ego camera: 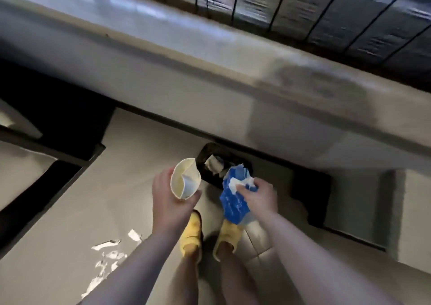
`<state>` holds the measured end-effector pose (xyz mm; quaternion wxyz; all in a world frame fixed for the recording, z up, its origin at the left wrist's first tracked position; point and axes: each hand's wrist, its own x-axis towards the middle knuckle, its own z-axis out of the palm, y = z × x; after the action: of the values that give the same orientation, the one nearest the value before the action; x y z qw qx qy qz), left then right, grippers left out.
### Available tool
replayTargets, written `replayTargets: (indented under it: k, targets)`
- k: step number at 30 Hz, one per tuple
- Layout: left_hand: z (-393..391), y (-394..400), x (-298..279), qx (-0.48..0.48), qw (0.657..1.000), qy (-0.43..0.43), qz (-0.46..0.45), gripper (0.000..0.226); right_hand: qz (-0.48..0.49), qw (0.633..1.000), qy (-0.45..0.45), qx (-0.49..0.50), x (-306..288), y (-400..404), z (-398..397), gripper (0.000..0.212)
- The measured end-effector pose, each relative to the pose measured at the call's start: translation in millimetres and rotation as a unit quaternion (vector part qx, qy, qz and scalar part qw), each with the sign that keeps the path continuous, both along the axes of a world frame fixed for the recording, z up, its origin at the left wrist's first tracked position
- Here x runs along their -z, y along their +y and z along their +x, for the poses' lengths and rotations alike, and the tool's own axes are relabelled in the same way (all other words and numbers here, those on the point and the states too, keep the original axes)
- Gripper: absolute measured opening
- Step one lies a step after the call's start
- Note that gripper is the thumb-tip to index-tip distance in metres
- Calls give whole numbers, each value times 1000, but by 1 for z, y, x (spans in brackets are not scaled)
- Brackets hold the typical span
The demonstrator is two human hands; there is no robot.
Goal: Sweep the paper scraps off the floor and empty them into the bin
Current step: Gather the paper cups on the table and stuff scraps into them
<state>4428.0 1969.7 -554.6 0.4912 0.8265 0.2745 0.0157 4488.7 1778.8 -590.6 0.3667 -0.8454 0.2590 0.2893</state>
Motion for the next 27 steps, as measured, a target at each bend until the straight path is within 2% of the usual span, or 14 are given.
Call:
replayTargets:
  k: [7,11,13,17,19,22,27]
  targets:
    - [7,13,60,16,999,29,-14,75,-4,993,73,96,71,18,29,45]
    - [8,12,79,32,998,43,-11,73,7,986,102,129,97,22,33,30]
    - [9,10,85,35,998,51,-11,73,49,981,99,159,107,22,36,33]
    - [13,0,88,54,997,57,-25,73,135,956,96,243,110,22,40,40]
    - [16,-4,88,58,996,64,-32,75,130,955,88,253,109,20,40,44]
    - [23,-9,89,57,995,74,-34,76,145,951,82,260,102,18,37,38]
    - [39,-16,102,46,996,72,13,73,140,952,82,259,89,12,14,30]
